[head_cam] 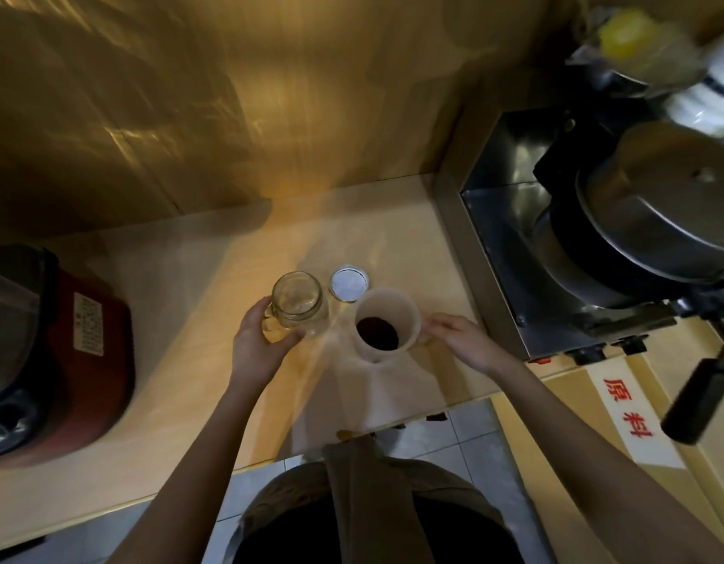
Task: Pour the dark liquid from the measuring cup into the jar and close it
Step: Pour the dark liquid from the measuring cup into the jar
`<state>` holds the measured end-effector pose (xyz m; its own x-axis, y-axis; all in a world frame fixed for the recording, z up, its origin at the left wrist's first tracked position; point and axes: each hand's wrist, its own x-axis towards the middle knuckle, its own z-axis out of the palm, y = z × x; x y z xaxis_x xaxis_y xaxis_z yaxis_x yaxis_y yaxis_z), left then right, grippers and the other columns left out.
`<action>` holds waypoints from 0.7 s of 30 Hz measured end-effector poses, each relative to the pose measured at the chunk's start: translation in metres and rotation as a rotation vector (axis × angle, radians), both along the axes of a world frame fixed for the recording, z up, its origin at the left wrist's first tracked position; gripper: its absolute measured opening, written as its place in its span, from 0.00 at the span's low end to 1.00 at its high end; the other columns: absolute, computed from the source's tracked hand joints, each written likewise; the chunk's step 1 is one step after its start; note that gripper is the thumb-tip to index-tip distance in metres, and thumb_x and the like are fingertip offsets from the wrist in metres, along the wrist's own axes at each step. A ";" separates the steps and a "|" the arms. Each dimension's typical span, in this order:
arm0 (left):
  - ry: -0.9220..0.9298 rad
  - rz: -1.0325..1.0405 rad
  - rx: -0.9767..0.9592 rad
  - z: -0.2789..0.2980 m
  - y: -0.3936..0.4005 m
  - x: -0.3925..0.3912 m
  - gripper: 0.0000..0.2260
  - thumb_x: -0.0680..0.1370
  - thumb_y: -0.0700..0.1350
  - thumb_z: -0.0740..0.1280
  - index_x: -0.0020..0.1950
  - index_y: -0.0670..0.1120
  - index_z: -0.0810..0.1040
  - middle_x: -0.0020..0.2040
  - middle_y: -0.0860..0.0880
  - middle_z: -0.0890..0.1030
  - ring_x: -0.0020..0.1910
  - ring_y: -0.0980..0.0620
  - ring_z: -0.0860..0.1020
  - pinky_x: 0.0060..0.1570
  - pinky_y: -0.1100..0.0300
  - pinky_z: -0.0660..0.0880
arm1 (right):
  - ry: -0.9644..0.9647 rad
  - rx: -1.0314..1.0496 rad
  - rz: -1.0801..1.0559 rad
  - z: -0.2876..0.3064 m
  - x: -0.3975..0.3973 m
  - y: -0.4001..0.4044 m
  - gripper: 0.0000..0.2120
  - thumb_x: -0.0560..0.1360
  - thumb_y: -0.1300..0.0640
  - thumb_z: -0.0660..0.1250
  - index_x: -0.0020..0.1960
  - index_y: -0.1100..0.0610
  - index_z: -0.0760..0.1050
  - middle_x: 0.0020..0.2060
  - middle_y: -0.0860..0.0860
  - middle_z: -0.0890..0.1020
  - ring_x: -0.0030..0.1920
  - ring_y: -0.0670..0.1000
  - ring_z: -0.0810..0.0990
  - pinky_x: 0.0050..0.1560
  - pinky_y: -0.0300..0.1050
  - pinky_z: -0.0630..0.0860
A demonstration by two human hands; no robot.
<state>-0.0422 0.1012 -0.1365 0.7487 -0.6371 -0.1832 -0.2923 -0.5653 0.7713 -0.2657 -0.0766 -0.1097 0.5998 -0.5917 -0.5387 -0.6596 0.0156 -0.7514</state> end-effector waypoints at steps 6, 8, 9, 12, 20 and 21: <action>-0.005 -0.011 0.005 -0.006 0.009 0.005 0.23 0.71 0.39 0.70 0.65 0.42 0.71 0.64 0.41 0.75 0.61 0.43 0.73 0.58 0.53 0.70 | -0.116 0.047 -0.116 0.002 0.006 0.018 0.10 0.79 0.57 0.59 0.44 0.62 0.75 0.39 0.53 0.77 0.41 0.45 0.74 0.36 0.22 0.67; 0.078 0.042 -0.027 -0.008 0.010 0.008 0.17 0.74 0.40 0.66 0.63 0.41 0.73 0.61 0.41 0.77 0.61 0.43 0.73 0.56 0.54 0.69 | -0.146 0.050 -0.141 0.004 0.011 0.021 0.10 0.79 0.59 0.58 0.41 0.60 0.73 0.38 0.52 0.76 0.39 0.44 0.73 0.34 0.21 0.66; 0.160 0.082 -0.051 -0.008 0.010 0.010 0.14 0.76 0.41 0.64 0.62 0.41 0.74 0.59 0.42 0.77 0.60 0.43 0.74 0.56 0.54 0.69 | -0.155 0.051 -0.145 0.005 0.014 0.021 0.10 0.79 0.59 0.58 0.40 0.59 0.73 0.38 0.52 0.75 0.39 0.44 0.72 0.33 0.21 0.66; 0.431 0.140 -0.112 -0.005 0.011 0.015 0.10 0.78 0.45 0.59 0.54 0.43 0.75 0.54 0.44 0.77 0.56 0.43 0.74 0.55 0.53 0.68 | -0.178 0.039 -0.149 0.011 0.024 0.018 0.10 0.79 0.58 0.59 0.39 0.59 0.73 0.38 0.52 0.75 0.40 0.46 0.72 0.32 0.22 0.65; 0.659 0.047 -0.093 -0.008 0.012 0.025 0.14 0.77 0.55 0.58 0.42 0.49 0.79 0.47 0.47 0.78 0.53 0.46 0.73 0.60 0.50 0.66 | -0.268 -0.081 -0.067 0.046 0.046 -0.004 0.15 0.78 0.60 0.59 0.33 0.61 0.71 0.29 0.52 0.70 0.29 0.40 0.69 0.33 0.28 0.65; 0.659 0.051 -0.107 -0.011 0.013 0.024 0.15 0.77 0.56 0.58 0.44 0.49 0.80 0.48 0.47 0.79 0.53 0.47 0.74 0.61 0.51 0.67 | -0.288 -0.095 -0.056 0.052 0.050 -0.006 0.15 0.78 0.61 0.59 0.33 0.60 0.71 0.29 0.51 0.69 0.29 0.40 0.69 0.31 0.27 0.64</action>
<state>-0.0184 0.1139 -0.1473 0.5319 -0.6438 -0.5501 0.2842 -0.4763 0.8321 -0.2162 -0.0827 -0.0579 0.6849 -0.6676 -0.2919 -0.4196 -0.0339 -0.9071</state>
